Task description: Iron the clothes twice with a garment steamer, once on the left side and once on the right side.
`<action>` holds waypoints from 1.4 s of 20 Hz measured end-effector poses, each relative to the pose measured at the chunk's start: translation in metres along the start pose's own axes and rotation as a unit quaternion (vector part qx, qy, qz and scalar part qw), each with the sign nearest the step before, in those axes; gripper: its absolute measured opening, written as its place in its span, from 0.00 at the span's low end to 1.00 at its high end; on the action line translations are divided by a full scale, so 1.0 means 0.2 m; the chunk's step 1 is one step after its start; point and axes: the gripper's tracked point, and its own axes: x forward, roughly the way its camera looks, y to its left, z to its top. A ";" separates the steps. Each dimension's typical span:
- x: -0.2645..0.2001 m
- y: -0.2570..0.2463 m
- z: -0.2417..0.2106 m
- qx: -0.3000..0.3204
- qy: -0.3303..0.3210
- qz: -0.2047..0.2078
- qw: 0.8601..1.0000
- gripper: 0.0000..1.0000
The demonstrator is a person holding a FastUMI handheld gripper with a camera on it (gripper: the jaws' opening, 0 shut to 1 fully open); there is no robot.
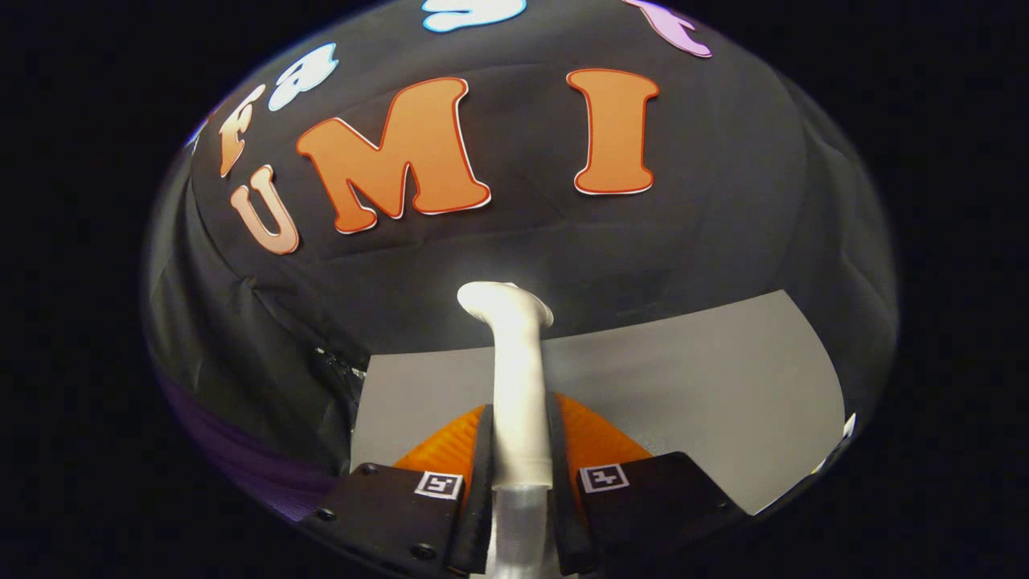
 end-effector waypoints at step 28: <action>-1.84 0.46 -0.25 0.068 -0.342 -0.095 0.932 0.39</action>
